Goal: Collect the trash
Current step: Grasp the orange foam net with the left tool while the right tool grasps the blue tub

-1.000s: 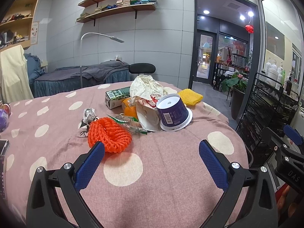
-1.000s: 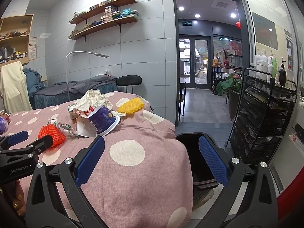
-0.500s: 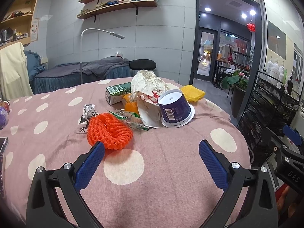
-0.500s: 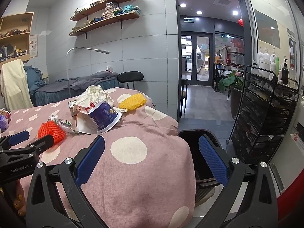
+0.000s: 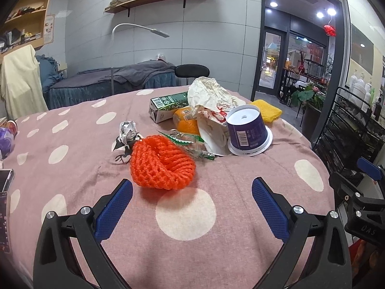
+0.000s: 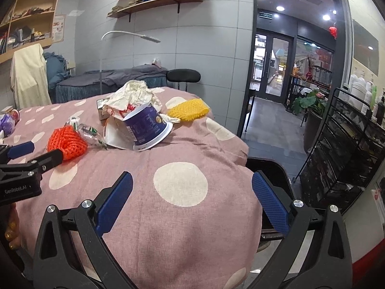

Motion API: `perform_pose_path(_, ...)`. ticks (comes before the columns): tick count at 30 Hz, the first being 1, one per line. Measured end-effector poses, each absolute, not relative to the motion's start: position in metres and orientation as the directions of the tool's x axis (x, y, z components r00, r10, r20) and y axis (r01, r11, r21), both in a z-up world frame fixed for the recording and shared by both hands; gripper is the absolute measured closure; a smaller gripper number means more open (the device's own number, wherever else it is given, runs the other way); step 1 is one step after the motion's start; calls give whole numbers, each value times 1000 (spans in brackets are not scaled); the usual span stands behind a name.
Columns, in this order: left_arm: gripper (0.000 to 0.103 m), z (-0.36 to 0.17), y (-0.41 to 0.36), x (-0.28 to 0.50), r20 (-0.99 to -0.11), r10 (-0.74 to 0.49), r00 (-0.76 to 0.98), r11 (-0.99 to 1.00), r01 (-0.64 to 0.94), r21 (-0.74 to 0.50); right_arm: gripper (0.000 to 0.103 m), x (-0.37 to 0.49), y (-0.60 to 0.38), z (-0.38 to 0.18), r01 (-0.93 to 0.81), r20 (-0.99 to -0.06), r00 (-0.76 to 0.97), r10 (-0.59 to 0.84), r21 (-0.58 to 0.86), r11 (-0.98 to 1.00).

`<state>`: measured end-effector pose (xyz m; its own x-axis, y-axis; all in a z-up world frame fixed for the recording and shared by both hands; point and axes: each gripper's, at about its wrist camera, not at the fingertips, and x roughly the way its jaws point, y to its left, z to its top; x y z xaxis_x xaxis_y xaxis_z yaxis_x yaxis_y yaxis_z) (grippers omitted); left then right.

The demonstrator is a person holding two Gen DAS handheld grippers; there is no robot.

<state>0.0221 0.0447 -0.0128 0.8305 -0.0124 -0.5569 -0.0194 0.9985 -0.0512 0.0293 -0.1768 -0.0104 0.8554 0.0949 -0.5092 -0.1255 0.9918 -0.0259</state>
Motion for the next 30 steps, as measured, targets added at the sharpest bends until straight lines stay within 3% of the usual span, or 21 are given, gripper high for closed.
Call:
perform_pose_path(12,13,-25,83,77,-688,-39,724,998,-13,-69,5,84,-147,-12,-289,-617,758,211,-28,957)
perform_pose_path(17,29,-29,86,86,-706,-46,706,997,-11,-76,5,106,-136,-16,-345,-663,710,237,-35,938)
perform_pose_path(21,49,-30,89,86,-714,-65,697,995,-12,-102,5,129,-125,-16,-391,-694,673,254,-42,919)
perform_pose_path(22,61,-30,90,86,-714,-62,697,995,-16,-103,5,135,-120,-16,-401,-699,670,250,-58,914)
perform_pose_path(25,74,-29,95,82,-706,-64,706,992,-30,-120,5,152,-106,-17,-434,-709,666,232,-115,894)
perform_pose_path(30,79,-27,107,77,-694,-56,718,988,-61,-143,5,183,-87,-16,-473,-721,660,212,-179,863)
